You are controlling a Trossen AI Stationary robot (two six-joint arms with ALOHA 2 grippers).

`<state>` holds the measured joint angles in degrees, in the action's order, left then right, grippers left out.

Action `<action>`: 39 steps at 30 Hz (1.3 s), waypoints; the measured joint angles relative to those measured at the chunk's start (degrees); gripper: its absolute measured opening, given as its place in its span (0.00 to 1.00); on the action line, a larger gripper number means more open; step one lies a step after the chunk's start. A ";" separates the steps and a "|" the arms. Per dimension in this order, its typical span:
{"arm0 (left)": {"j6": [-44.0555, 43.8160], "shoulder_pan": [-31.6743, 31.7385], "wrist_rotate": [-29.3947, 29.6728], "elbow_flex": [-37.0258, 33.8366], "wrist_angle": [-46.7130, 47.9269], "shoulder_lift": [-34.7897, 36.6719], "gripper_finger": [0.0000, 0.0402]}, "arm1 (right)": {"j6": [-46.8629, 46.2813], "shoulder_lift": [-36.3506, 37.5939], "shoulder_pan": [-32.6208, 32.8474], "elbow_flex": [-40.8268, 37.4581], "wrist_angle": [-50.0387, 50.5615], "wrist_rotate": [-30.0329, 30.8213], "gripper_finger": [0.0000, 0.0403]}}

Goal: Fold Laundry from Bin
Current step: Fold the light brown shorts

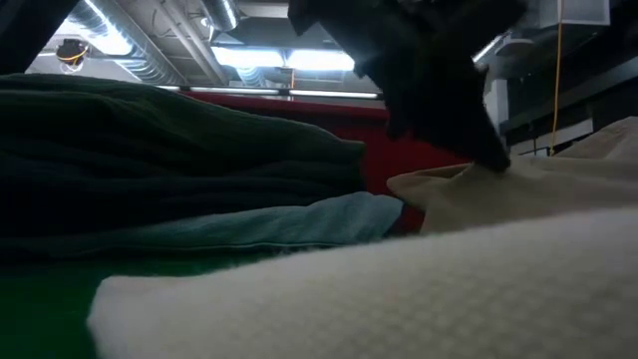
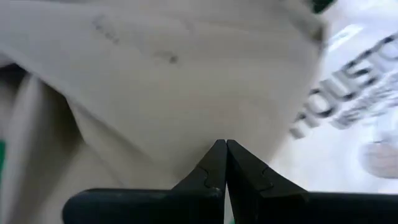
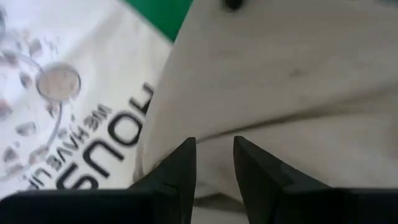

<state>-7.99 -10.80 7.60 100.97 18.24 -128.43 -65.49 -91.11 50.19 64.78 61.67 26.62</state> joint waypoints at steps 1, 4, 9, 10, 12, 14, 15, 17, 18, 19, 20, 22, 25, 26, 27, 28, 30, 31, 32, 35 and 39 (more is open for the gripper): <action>0.86 -0.22 1.99 -0.18 0.12 -0.19 0.01 | 0.11 -0.04 0.00 -1.30 -1.51 -0.93 0.26; 1.78 -0.37 5.25 -1.81 0.28 -0.54 0.01 | -1.69 -0.04 0.09 -5.98 -6.31 -2.90 0.26; 1.25 0.26 5.82 -4.35 0.35 -2.16 0.00 | -2.27 -0.11 0.02 -13.14 -14.81 -8.93 0.26; 1.23 0.49 6.02 -4.91 0.48 -2.27 0.00 | -2.28 -0.11 0.00 -14.07 -16.28 -10.24 0.26; 1.07 0.90 5.98 -5.71 0.12 -2.52 0.00 | -2.41 -0.05 -0.02 -15.22 -18.03 -12.38 0.26; 1.03 1.17 5.99 -6.70 0.31 -2.57 0.00 | -2.42 0.09 -0.03 -15.57 -18.44 -15.01 0.26; 1.05 1.25 5.98 -6.90 0.57 -2.57 0.00 | -2.43 0.09 -0.08 -15.57 -18.45 -15.95 0.26; 1.05 1.39 6.01 -6.93 2.37 -2.55 0.00 | -2.23 0.06 -0.06 -15.47 -18.26 -17.55 0.26; 1.05 1.43 6.00 -6.93 2.91 -2.55 0.00 | -1.94 0.00 -0.05 -15.17 -17.75 -18.31 0.26; 1.06 1.43 6.03 -6.89 3.37 -2.55 0.00 | -1.78 -0.03 -0.07 -14.74 -17.08 -18.73 0.26; 1.09 1.43 6.07 -6.91 3.80 -2.53 0.00 | -1.79 -0.08 -0.08 -14.19 -16.20 -19.10 0.26; 1.09 1.39 6.09 -6.91 4.23 -2.53 0.00 | -1.78 -0.03 -0.02 -12.75 -13.66 -19.29 0.26; 1.09 1.32 6.47 -7.02 5.09 -2.03 0.00 | -1.73 0.15 0.09 -9.71 -8.61 -18.31 0.26; 1.09 1.22 6.66 -6.93 5.66 -1.94 0.00 | -1.72 0.18 0.11 -8.51 -6.50 -17.51 0.26; 1.09 1.13 7.10 -6.49 6.36 -1.87 0.00 | -1.72 0.22 0.11 -7.37 -4.61 -17.21 0.26; 1.12 1.08 7.31 -6.07 7.21 -1.53 0.00 | -1.73 0.22 0.11 -6.36 -3.14 -17.22 0.26; 1.09 0.96 7.27 -4.82 8.25 -1.32 0.00 | -1.71 0.24 0.13 -4.46 -1.94 -17.14 0.26; 1.09 0.85 7.27 -4.08 8.42 -1.28 0.00 | -1.71 0.24 0.13 -3.58 -2.09 -17.11 0.26; 1.09 0.79 7.26 -3.13 8.55 -1.26 0.00 | -1.71 0.24 0.13 -2.81 -2.08 -16.84 0.26; 1.09 0.50 6.12 -0.91 9.41 -0.95 0.00 | -1.69 0.26 0.14 -1.20 -3.79 -16.36 0.26; 1.09 -0.14 4.96 0.57 9.84 -0.84 0.00 | -0.78 0.24 0.14 -0.95 -7.94 -14.02 0.26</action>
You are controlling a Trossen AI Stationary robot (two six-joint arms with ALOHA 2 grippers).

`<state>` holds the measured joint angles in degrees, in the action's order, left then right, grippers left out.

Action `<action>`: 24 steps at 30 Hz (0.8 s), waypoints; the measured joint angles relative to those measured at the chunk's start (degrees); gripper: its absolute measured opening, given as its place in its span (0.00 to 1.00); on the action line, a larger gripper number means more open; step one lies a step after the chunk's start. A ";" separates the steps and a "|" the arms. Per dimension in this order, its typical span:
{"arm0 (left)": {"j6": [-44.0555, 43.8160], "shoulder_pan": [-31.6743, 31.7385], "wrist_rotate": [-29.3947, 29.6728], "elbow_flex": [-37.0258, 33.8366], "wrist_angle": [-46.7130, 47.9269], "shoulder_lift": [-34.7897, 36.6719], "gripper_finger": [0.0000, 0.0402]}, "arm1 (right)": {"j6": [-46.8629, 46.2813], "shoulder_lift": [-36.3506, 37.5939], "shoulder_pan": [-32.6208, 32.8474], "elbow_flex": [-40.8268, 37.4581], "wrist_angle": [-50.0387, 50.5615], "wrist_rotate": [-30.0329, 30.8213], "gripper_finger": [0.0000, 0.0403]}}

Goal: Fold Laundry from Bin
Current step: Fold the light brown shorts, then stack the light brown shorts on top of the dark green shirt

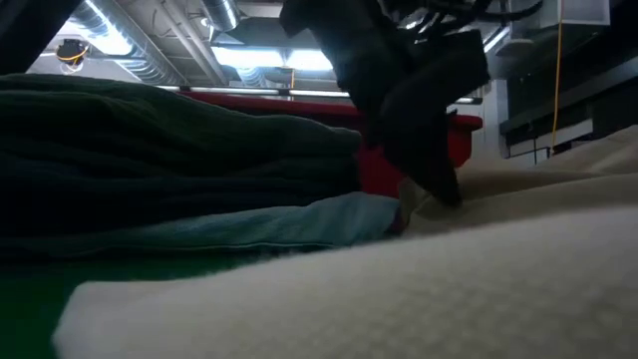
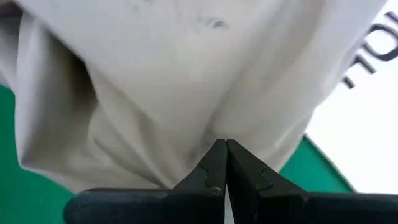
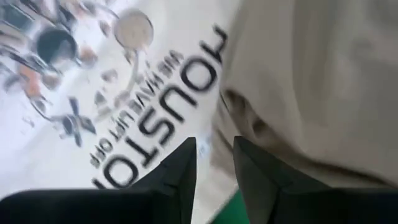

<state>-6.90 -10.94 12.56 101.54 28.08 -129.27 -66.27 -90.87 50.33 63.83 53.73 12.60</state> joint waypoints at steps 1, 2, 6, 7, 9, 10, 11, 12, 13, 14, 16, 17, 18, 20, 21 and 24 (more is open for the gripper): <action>0.00 -0.22 -0.04 0.36 0.13 0.00 0.00 | 0.49 -0.02 0.00 0.00 -0.74 1.24 0.26; 0.00 -0.39 -0.03 0.76 -0.09 0.00 0.00 | 0.56 -0.02 -0.01 0.00 -0.97 2.55 0.26; 1.83 -0.49 -0.21 2.44 0.00 0.00 0.00 | -0.91 0.15 -0.12 -0.02 0.44 8.28 0.26; 2.82 -0.27 -0.15 3.07 -0.02 0.00 0.00 | -1.44 0.35 -0.12 -0.02 1.74 9.42 0.26; 4.29 0.32 0.00 4.50 -1.07 0.00 0.00 | -3.19 1.09 -0.12 -0.02 4.63 11.18 0.26; 4.90 0.69 0.02 5.17 -1.84 0.02 0.00 | -4.44 1.63 -0.12 -0.02 6.74 12.28 0.26; 5.57 1.06 0.02 5.72 -2.45 0.02 0.00 | -5.95 2.20 -0.12 -0.02 9.08 13.37 0.26; 6.03 1.46 0.02 6.24 -2.73 0.02 0.00 | -7.49 2.77 -0.12 -0.02 11.33 14.42 0.26; 6.27 1.87 0.01 6.53 -3.37 0.02 0.00 | -8.92 3.34 -0.12 -0.02 13.90 15.79 0.26; 6.42 2.31 -0.04 6.64 -4.59 0.02 0.00 | -10.79 3.71 -0.15 -0.02 16.83 17.35 0.26; 6.29 3.20 -0.09 6.73 -6.76 0.02 0.00 | -14.65 4.04 -0.69 -0.02 22.84 19.27 0.26; 6.09 3.65 -0.09 6.73 -7.54 0.02 0.00 | -16.83 4.04 -1.12 -0.03 25.51 19.60 0.26; 6.05 4.06 -0.11 6.73 -7.96 0.02 0.00 | -18.61 4.04 -1.64 -0.27 27.41 19.36 0.26; 5.97 4.78 -0.13 6.38 -8.85 0.02 0.00 | -20.72 4.06 -3.13 -1.83 28.44 18.16 0.26; 5.97 5.17 -0.13 6.02 -9.18 0.02 0.00 | -20.78 4.07 -3.93 -3.00 27.64 17.08 0.26; 5.93 6.21 -0.21 4.85 -9.30 0.02 0.00 | -20.24 4.02 -5.86 -7.26 23.28 12.30 0.26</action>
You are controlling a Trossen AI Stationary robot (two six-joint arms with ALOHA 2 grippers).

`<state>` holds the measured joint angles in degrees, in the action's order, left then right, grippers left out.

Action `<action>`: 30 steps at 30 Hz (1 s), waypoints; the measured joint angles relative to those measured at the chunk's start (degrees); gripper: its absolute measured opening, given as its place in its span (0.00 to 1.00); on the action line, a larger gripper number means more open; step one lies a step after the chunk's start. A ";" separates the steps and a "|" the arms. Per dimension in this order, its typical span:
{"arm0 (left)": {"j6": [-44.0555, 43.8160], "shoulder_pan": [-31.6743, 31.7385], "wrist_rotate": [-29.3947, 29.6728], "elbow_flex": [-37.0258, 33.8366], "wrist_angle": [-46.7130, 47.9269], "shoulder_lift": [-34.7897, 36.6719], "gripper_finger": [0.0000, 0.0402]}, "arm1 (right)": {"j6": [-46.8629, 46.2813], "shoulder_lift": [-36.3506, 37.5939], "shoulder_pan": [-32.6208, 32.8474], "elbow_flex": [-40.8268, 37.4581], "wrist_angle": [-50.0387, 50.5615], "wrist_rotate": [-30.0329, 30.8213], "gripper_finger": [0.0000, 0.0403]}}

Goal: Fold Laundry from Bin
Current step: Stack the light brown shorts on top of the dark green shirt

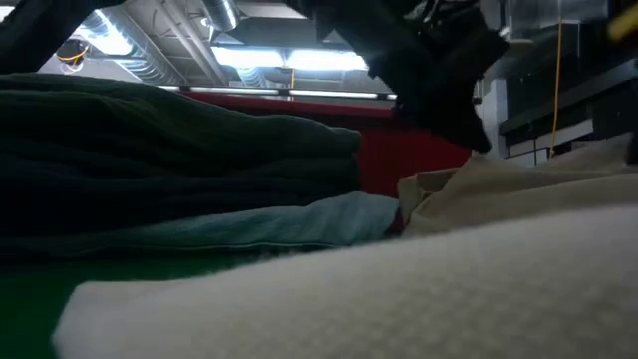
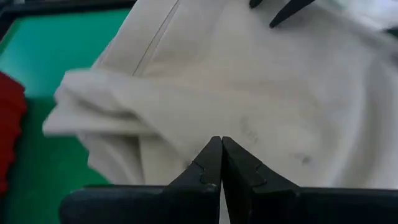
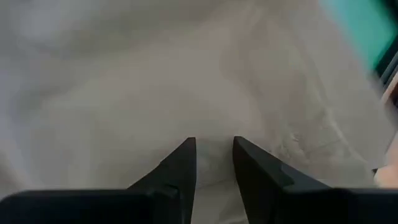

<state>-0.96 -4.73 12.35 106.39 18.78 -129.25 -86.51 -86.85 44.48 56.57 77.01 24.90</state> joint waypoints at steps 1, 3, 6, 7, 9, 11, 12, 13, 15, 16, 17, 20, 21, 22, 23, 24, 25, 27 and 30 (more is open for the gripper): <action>-0.01 0.29 -0.01 -0.55 0.00 0.00 0.00 | 0.06 0.00 -0.54 -1.56 -1.36 -1.74 0.26; -0.46 0.84 -0.01 -2.27 -0.77 0.00 0.00 | -0.14 0.00 -1.16 -4.16 -3.55 -3.99 0.26; -2.24 1.54 -0.01 -5.97 -2.87 0.00 0.00 | -0.34 0.00 -1.13 -7.13 -6.72 -5.22 0.26; -2.62 1.79 -0.03 -7.29 -3.75 0.00 0.00 | -0.34 0.00 -1.11 -8.03 -8.14 -5.29 0.26; -3.37 2.30 -0.03 -9.67 -6.00 0.00 0.00 | -0.27 0.00 -1.01 -9.38 -10.46 -6.21 0.26; -3.46 2.74 -0.03 -11.62 -7.28 0.00 0.00 | -0.24 0.00 -1.01 -10.14 -12.00 -7.57 0.26; -3.46 2.90 -0.05 -12.36 -7.52 0.00 0.00 | -0.23 0.00 -1.03 -10.33 -12.44 -8.00 0.26; -3.43 3.06 -0.05 -12.80 -7.45 0.00 0.00 | -0.23 0.00 -1.04 -10.30 -12.39 -8.04 0.26; -3.17 3.25 -0.07 -13.03 -7.25 0.00 0.00 | -0.24 0.00 -1.01 -9.46 -11.28 -8.25 0.26; -3.15 3.25 -0.05 -12.79 -7.04 0.00 0.00 | -0.23 0.00 -1.01 -8.62 -10.17 -8.45 0.26; -3.13 3.25 -0.05 -12.44 -6.66 0.31 0.00 | -0.23 0.00 -1.01 -7.54 -8.51 -8.56 0.26; -2.98 3.27 -0.01 -10.15 -5.69 1.42 0.00 | -0.21 0.32 -0.95 -3.31 -1.92 -8.63 0.26; -2.96 3.27 0.01 -9.31 -5.01 2.20 0.00 | -0.21 0.57 -0.95 -1.85 0.43 -8.54 0.26; -2.96 3.27 0.03 -8.55 -4.56 2.95 0.00 | -0.22 0.89 -0.95 -0.22 3.09 -8.02 0.26; -2.96 3.27 0.03 -7.65 -4.91 3.50 0.00 | -0.20 1.34 -0.95 1.27 5.32 -7.02 0.26; -2.96 3.27 0.03 -6.98 -5.21 4.00 0.00 | -0.19 1.77 -0.95 2.69 7.31 -5.67 0.26; -2.94 3.27 0.01 -6.44 -5.05 4.46 0.00 | -0.20 2.21 -0.95 3.94 9.31 -4.33 0.26; -2.94 3.23 0.01 -5.03 -5.47 4.55 0.00 | -0.18 3.44 -0.95 5.76 12.05 -1.76 0.26; -2.94 3.23 -0.15 -3.94 -9.62 4.55 0.00 | -0.11 5.42 -1.01 6.69 12.97 0.78 0.26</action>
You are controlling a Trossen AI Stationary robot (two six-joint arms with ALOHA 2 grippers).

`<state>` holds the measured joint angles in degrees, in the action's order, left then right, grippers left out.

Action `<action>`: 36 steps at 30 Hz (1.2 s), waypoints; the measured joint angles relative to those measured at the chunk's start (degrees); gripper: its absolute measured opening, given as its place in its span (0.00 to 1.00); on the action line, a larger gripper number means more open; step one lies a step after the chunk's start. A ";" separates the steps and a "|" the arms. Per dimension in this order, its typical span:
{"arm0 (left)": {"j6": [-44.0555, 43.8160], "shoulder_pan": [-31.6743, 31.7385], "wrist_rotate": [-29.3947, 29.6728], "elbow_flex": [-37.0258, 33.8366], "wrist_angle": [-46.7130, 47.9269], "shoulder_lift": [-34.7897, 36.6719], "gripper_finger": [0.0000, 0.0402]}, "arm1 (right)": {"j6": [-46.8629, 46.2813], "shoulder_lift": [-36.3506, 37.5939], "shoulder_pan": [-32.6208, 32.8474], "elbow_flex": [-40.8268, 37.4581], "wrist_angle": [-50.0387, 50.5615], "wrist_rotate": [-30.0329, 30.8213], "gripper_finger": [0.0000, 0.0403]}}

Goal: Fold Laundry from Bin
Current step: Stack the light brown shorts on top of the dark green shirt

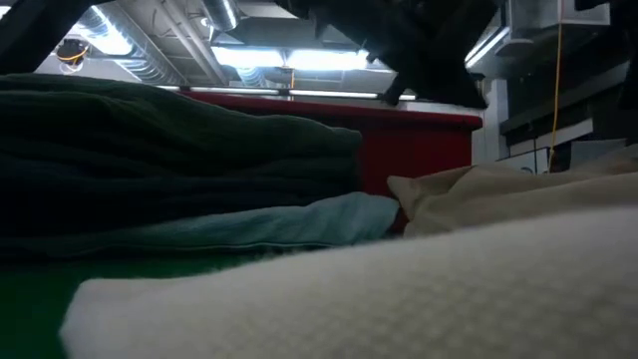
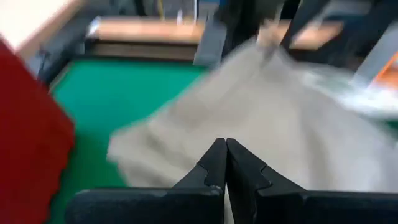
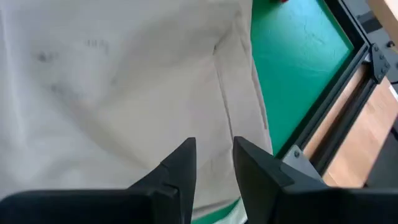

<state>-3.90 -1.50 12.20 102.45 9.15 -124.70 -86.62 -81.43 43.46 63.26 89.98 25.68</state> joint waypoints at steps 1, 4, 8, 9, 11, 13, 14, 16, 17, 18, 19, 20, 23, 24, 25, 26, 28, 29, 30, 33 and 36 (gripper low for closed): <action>-0.02 0.00 -0.71 0.06 -2.07 0.00 0.00 | 0.02 0.79 0.00 -0.16 -0.17 0.47 0.26; -0.04 0.00 -4.69 0.10 -7.31 -0.92 0.00 | -0.01 2.55 0.00 -1.06 0.03 0.64 0.26; -0.06 -0.07 -5.86 0.09 -12.81 -3.71 0.00 | -1.56 4.55 0.02 -4.61 -0.43 0.82 0.26; -0.07 -0.04 -5.93 0.09 -14.44 -4.45 0.00 | -2.58 5.09 0.02 -5.83 -0.45 0.73 0.26; -0.07 0.13 -5.91 0.09 -15.88 -5.85 0.00 | -4.19 6.14 0.02 -8.67 -1.50 0.22 0.26; -0.02 0.39 -5.57 0.09 -16.77 -7.68 0.00 | -5.97 7.09 0.02 -11.53 -3.19 0.26 0.26; -0.02 0.51 -5.17 0.09 -16.92 -8.59 0.00 | -7.26 7.53 0.02 -12.85 -4.01 0.22 0.26; 0.00 1.02 -4.03 0.07 -17.26 -10.48 0.00 | -9.90 7.91 0.02 -15.48 -5.61 0.21 0.26; -0.02 1.43 -3.43 0.07 -17.47 -11.17 0.00 | -11.18 7.94 0.02 -16.78 -6.60 0.19 0.26; -0.05 1.91 -2.93 0.07 -17.47 -11.82 0.00 | -12.53 7.92 0.02 -17.93 -7.60 -0.03 0.26; -0.13 2.49 -2.47 0.07 -17.84 -12.69 0.00 | -13.80 7.92 0.02 -19.18 -8.66 -0.68 0.26; -0.34 3.07 -2.14 0.07 -17.99 -13.32 0.00 | -14.53 7.92 0.02 -20.46 -9.72 -1.57 0.26; -0.48 4.56 -1.21 0.07 -17.63 -15.01 0.00 | -14.52 6.65 0.00 -20.70 -10.40 -2.77 0.26; -0.48 4.98 -0.93 0.05 -17.45 -15.27 0.00 | -14.65 6.56 0.00 -20.60 -11.29 -2.68 0.26; -0.48 5.33 -0.76 0.05 -17.43 -15.44 0.00 | -14.92 6.51 0.01 -20.62 -11.01 -2.79 0.26; -0.48 5.69 -0.71 0.05 -17.35 -15.45 0.00 | -14.96 6.46 0.00 -20.65 -10.65 -2.81 0.26; -0.48 6.41 -0.59 0.05 -16.78 -15.45 0.00 | -14.96 6.34 0.00 -20.63 -10.72 -2.81 0.26; -0.50 6.71 -0.43 0.05 -16.24 -15.45 0.00 | -14.96 6.30 -0.02 -20.63 -10.84 -2.88 0.26; -0.50 6.94 -0.28 0.05 -15.69 -15.45 0.00 | -14.94 6.30 0.00 -20.63 -10.92 -3.02 0.26; -0.47 7.19 -0.58 0.05 -15.48 -15.45 0.00 | -14.94 6.32 0.00 -20.63 -10.88 -3.38 0.26; 0.08 7.17 -0.78 0.05 -14.48 -14.82 0.00 | -14.94 6.32 0.00 -20.58 -10.83 -3.67 0.26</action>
<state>-3.82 5.67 11.41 102.50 -5.33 -139.53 -101.56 -75.11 43.46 42.68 79.15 22.01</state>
